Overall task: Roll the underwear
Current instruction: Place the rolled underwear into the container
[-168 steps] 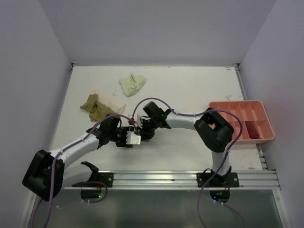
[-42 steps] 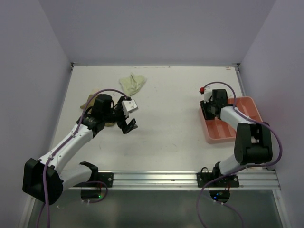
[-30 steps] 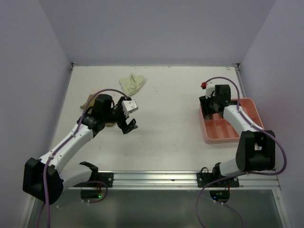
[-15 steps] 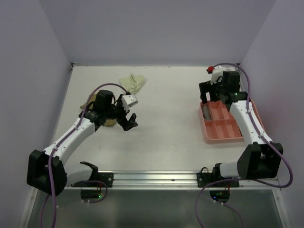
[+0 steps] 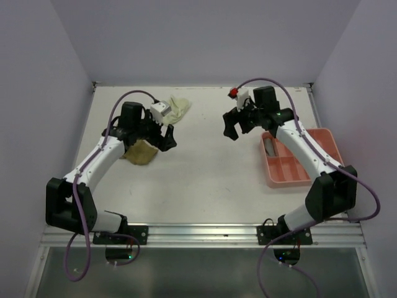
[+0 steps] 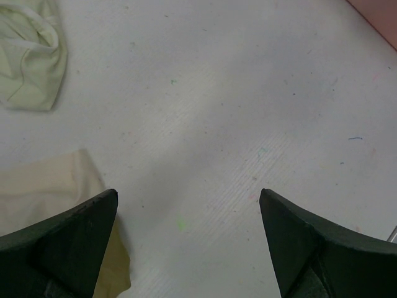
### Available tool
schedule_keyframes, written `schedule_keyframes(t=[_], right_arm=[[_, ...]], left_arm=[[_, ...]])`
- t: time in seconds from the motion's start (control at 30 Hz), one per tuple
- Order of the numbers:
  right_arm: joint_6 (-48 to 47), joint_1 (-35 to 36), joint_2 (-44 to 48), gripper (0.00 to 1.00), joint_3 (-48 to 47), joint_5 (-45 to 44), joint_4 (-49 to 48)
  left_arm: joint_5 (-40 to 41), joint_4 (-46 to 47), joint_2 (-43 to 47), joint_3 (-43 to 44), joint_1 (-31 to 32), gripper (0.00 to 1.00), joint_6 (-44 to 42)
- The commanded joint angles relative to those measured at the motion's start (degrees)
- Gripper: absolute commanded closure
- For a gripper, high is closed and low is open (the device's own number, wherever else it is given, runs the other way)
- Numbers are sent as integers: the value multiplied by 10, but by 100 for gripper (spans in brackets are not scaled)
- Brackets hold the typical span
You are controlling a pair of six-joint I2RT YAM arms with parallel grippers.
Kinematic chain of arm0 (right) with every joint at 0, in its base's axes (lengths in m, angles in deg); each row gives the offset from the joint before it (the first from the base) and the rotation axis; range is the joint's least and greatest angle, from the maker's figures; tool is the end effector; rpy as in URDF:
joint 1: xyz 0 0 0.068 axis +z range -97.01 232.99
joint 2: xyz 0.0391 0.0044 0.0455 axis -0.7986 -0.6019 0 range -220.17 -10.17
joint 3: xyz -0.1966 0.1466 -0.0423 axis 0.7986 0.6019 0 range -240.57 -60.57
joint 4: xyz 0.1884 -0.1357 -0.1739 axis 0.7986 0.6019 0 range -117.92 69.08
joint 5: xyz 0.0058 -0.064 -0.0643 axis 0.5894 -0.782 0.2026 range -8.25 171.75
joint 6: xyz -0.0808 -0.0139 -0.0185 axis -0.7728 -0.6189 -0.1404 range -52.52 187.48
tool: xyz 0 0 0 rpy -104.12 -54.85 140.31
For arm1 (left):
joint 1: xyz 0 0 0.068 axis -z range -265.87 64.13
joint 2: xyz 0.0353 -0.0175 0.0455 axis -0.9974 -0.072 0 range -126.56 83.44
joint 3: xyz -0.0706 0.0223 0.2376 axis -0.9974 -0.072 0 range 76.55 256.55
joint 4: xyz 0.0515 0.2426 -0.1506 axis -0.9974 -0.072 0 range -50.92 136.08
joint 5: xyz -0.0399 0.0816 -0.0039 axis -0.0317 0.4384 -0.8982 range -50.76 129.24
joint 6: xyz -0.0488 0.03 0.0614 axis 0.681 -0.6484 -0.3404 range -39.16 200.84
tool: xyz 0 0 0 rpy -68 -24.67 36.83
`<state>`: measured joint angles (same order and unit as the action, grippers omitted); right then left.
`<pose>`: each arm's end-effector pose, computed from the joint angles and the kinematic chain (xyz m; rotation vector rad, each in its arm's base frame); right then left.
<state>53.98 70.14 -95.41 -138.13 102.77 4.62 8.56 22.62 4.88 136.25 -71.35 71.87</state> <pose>0.3649 0.1402 0.2823 -0.7805 2.1164 0.4498 0.3334 -0.1251 0.2233 0.7267 2.1522 -0.6660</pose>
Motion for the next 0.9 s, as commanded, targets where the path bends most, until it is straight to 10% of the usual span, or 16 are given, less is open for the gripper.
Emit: schedule_keyframes(t=[0.0,0.57,0.87], right_arm=[[17,46,-29,1,24,23,-5],[19,95,-146,1,28,-5,-22],[50,96,-230,1,-30,7,-56]], left_arm=[[35,-2,-20,12,-13,0,27],[244,105,-80,12,-99,0,-68],[203,51,-271,224,-182,25,-76]])
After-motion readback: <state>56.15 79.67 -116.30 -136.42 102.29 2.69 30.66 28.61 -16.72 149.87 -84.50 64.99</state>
